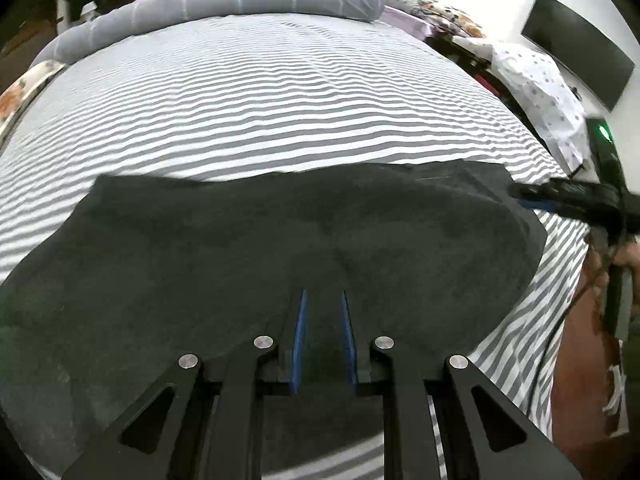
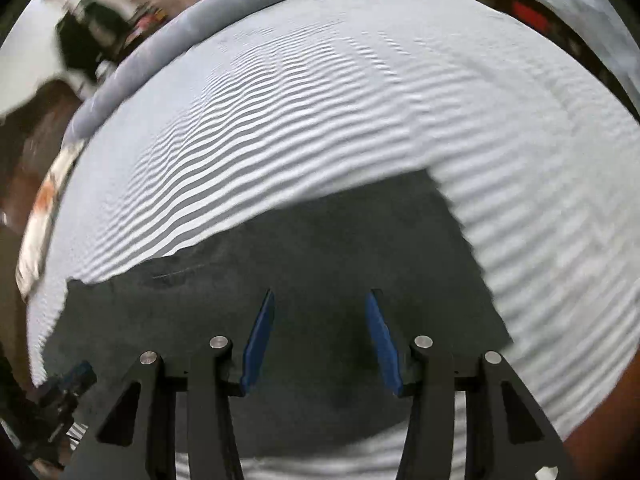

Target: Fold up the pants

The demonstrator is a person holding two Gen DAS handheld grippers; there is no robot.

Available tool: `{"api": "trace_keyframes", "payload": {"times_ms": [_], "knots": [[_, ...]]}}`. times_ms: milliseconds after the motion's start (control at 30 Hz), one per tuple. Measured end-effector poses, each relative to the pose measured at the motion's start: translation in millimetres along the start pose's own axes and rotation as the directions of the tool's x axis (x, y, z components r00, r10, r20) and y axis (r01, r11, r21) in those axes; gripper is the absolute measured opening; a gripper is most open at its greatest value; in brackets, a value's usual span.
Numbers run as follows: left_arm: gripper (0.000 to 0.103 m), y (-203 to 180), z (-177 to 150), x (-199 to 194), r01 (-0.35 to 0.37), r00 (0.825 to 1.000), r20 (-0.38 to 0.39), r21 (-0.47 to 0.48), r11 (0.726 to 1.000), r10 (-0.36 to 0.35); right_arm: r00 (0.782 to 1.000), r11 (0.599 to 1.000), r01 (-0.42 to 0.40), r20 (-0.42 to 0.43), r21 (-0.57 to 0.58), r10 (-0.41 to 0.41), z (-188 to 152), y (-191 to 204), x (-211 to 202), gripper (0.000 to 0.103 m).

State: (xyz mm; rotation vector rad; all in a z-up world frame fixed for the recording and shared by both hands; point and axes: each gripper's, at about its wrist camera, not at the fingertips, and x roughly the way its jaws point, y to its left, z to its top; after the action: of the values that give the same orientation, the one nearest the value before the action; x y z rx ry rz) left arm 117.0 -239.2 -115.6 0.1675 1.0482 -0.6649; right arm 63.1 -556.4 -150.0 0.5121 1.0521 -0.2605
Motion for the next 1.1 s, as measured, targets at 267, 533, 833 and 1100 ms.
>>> {"api": "trace_keyframes", "payload": {"times_ms": [267, 533, 833, 1100], "knots": [[0.018, -23, 6, 27, 0.024, 0.999, -0.026, 0.062, 0.998, -0.023, 0.994, 0.986, 0.105, -0.030, -0.130, -0.109, 26, 43, 50, 0.047], [0.018, -21, 15, 50, -0.013, 0.999, -0.042, 0.042, 0.999, 0.015, 0.996, 0.989, 0.090, 0.009, -0.120, -0.090, 40, 44, 48, 0.047], [0.018, -21, 19, 40, -0.029, 0.999, -0.021, 0.011, 1.000, 0.029, 0.954, 0.924, -0.301, 0.089, 0.237, 0.287, -23, -59, -23, 0.050], [0.018, -59, 7, 32, -0.017, 0.999, -0.027, 0.097, 0.995, 0.020, 0.897, 0.804, -0.435, 0.111, 0.405, 0.428, -100, -91, -19, 0.050]]}}
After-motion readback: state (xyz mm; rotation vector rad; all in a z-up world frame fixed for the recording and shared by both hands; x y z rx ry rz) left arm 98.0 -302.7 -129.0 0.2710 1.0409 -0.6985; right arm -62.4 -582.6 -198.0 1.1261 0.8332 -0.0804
